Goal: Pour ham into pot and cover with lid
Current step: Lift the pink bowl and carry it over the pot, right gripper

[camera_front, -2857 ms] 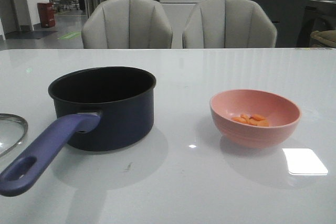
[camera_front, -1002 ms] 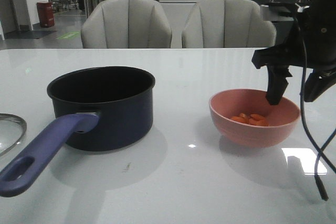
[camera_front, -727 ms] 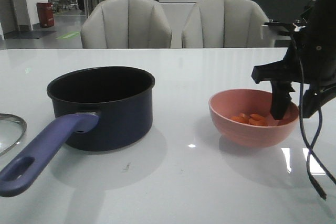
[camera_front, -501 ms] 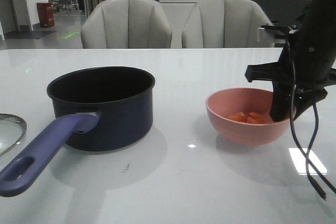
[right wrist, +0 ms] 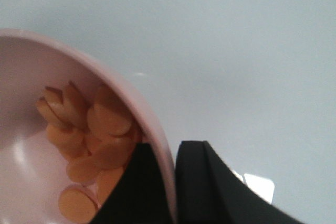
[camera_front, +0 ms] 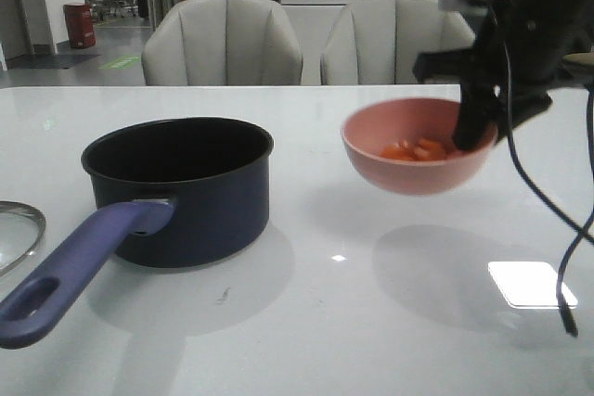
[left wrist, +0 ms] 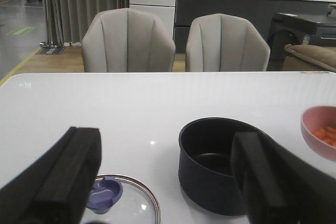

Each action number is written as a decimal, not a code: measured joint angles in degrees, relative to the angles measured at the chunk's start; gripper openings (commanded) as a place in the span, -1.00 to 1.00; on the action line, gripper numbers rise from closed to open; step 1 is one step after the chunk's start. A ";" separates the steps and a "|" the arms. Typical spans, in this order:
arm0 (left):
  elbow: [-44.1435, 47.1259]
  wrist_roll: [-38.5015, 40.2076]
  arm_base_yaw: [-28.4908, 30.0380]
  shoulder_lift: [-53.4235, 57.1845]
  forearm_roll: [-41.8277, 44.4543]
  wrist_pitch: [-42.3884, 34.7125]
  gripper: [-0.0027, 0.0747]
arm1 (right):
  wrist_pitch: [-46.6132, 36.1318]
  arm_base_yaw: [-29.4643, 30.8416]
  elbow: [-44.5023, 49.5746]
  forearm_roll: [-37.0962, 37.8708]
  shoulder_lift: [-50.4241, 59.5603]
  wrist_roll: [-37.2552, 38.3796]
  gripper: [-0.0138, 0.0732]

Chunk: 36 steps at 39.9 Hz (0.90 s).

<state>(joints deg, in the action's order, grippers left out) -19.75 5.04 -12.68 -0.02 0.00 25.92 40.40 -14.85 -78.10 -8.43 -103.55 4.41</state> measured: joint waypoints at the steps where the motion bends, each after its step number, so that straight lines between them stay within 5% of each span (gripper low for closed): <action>1: 0.00 0.00 0.00 0.00 0.00 0.00 0.50 | 0.10 -0.65 -0.80 0.00 0.56 0.00 -0.37; 15: 0.00 0.00 0.00 0.00 0.00 0.00 0.50 | -6.32 -13.97 -10.03 0.00 2.03 -3.79 -0.37; 27: 0.00 0.00 0.00 0.00 0.00 0.00 0.50 | -29.28 -20.58 -9.74 5.28 -2.86 -4.95 -0.37; 36: 0.00 0.00 0.00 0.00 0.00 0.00 0.50 | -54.26 -21.61 -2.61 12.98 -5.75 -5.58 -0.37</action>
<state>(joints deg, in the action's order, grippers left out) -19.75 5.04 -12.68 -0.02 0.00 25.92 -13.86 -36.46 -80.71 4.55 -109.30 -1.17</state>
